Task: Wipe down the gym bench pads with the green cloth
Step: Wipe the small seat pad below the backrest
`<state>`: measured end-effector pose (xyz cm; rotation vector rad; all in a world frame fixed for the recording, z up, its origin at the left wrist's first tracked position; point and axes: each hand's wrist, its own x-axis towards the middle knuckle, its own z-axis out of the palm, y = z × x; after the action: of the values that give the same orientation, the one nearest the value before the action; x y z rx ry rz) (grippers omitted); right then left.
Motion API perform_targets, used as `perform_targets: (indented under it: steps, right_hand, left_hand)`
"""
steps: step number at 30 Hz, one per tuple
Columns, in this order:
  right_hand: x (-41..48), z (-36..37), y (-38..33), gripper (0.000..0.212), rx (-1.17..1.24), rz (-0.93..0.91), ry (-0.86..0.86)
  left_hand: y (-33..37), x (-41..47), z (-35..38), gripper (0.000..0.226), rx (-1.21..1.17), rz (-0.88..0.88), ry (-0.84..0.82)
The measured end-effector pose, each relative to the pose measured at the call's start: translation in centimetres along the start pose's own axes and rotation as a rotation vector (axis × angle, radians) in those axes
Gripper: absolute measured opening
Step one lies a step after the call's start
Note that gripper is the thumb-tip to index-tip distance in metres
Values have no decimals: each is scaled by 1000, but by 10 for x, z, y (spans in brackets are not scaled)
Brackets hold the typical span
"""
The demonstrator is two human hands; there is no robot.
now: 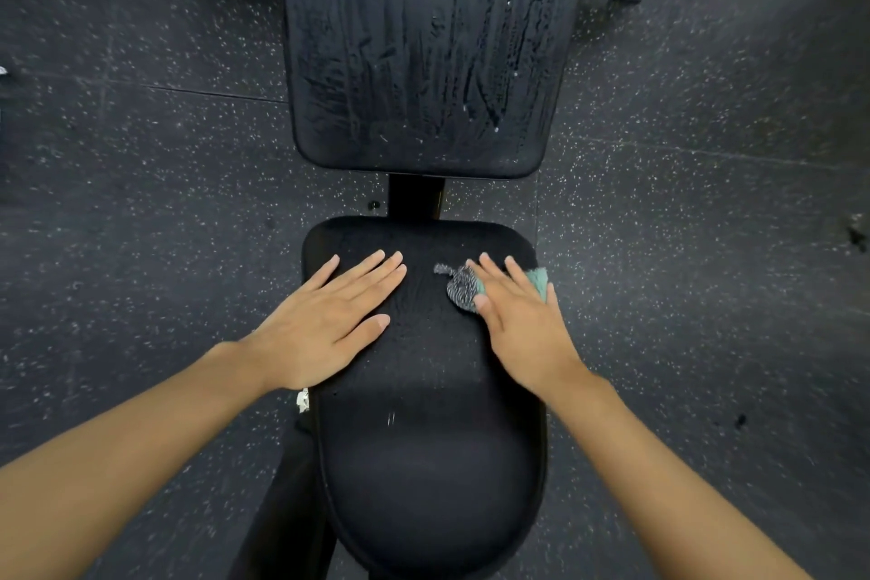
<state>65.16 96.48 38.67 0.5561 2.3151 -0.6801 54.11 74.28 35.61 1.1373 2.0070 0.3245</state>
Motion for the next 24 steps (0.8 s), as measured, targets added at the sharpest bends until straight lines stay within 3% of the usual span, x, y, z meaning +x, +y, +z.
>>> perform_targets:
  steps: [6,14,18,22,24]
  right_hand:
    - [38,-3,5,47,10,45,13]
    - [-39,6,1,49,15,-39,-6]
    - [-65,12,3,72,49,-103,-2]
    - [-44,8,8,48,100,-122,-20]
    - [-24,4,13,46,103,-113,-5]
  left_hand:
    - [-3,0,3,71,-9,1,24]
    - [1,-1,1,68,-5,-15,31]
    - [1,0,1,69,1,-24,28]
    - [2,0,0,70,-14,-32,24]
    - [3,0,0,70,-11,-37,22]
